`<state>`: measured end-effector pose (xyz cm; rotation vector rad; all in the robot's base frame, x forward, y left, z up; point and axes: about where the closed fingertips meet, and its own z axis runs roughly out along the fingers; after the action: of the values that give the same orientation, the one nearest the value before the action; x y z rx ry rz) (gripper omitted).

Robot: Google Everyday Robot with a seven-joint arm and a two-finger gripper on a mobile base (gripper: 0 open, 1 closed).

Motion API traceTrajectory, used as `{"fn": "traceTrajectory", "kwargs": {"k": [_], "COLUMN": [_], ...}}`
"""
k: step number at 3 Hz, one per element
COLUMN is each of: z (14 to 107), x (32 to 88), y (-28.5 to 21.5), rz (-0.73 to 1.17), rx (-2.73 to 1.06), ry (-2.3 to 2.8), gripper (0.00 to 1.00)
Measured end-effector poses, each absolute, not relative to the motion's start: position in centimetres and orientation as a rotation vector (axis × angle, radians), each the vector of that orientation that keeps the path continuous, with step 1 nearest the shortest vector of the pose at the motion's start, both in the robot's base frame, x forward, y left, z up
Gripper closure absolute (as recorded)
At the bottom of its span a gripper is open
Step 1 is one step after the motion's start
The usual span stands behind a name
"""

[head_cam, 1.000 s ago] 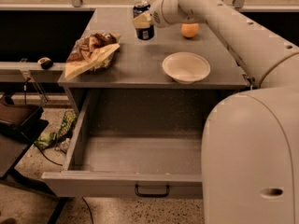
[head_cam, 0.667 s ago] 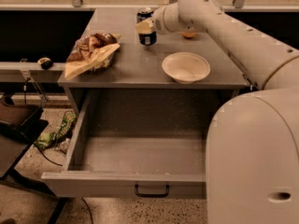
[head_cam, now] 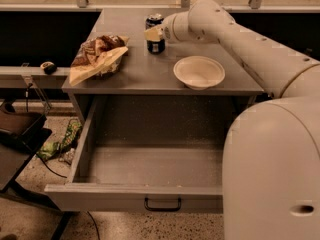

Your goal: Pick pepsi can from top drawer and place on counter

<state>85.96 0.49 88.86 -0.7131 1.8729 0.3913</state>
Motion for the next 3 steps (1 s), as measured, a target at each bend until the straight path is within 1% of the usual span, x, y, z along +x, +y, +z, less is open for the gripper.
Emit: {"fn": "traceTrajectory", "kwargs": {"k": [3], "z": [88.86], "x": [85.96], "y": [0.50], "rz": [0.391], "rx": [-0.713], "ry": [1.873], "gripper": [0.04]}}
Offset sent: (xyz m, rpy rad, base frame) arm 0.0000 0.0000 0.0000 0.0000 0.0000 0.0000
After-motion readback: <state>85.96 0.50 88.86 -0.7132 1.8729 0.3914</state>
